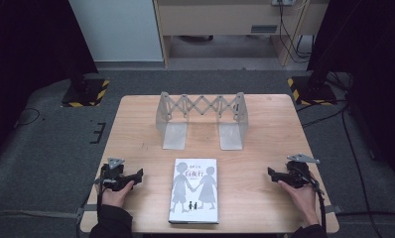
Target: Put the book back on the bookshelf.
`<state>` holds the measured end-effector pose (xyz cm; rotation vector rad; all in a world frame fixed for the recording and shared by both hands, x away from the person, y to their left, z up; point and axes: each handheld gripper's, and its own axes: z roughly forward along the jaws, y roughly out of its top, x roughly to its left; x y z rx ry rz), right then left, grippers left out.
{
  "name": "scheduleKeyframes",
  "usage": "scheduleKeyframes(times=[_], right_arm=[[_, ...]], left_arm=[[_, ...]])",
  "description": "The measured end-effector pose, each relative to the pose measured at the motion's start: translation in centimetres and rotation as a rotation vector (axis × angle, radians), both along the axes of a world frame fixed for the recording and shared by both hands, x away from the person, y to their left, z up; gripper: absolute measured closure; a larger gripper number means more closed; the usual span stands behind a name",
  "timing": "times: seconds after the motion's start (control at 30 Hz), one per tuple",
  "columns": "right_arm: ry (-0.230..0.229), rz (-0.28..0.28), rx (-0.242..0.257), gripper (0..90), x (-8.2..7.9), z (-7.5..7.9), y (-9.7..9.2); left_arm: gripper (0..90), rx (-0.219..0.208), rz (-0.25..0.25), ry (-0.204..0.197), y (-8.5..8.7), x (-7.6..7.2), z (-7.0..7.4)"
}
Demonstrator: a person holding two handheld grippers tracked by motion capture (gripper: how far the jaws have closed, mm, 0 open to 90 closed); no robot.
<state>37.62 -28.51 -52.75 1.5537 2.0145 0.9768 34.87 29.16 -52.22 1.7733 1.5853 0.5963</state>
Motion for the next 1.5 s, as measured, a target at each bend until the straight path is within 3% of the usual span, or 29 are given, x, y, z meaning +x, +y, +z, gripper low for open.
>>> scheduleKeyframes(times=[0.17,0.37,0.57,0.73,0.9,1.0,1.2,1.37,1.5], right_arm=[[0.005,0.014,0.011,9.9,-0.2,0.4,0.5],[-0.031,0.023,0.059,11.2,-0.7,1.3,1.0],[-0.056,0.048,0.071,11.1,-1.1,2.0,1.9],[-0.072,0.070,0.080,10.2,-1.2,2.3,2.7],[-0.076,0.088,0.089,10.1,-1.3,2.6,3.5],[-0.086,0.104,0.100,10.1,-1.4,2.9,4.3],[-0.083,0.119,0.112,10.2,-1.5,3.1,5.2],[-0.091,0.155,0.120,11.6,-1.7,3.4,6.5],[-0.094,0.176,0.123,11.8,-1.8,3.4,7.2]], left_arm=[[10.9,-0.010,-0.015,-0.026,-0.2,-0.5,0.4],[13.6,-0.031,-0.034,-0.046,-0.4,-1.0,0.6],[16.1,-0.052,-0.063,-0.066,-1.1,-1.3,0.9],[19.1,-0.073,-0.113,-0.063,-1.8,-1.5,1.1],[19.2,-0.080,-0.128,-0.068,-2.2,-1.8,1.3],[20.1,-0.105,-0.154,-0.068,-2.5,-2.0,1.4],[19.9,-0.095,-0.172,-0.080,-3.2,-2.2,1.3],[20.1,-0.057,-0.195,-0.116,-3.9,-2.6,1.4],[19.9,-0.058,-0.198,-0.119,-4.1,-2.9,1.4]])
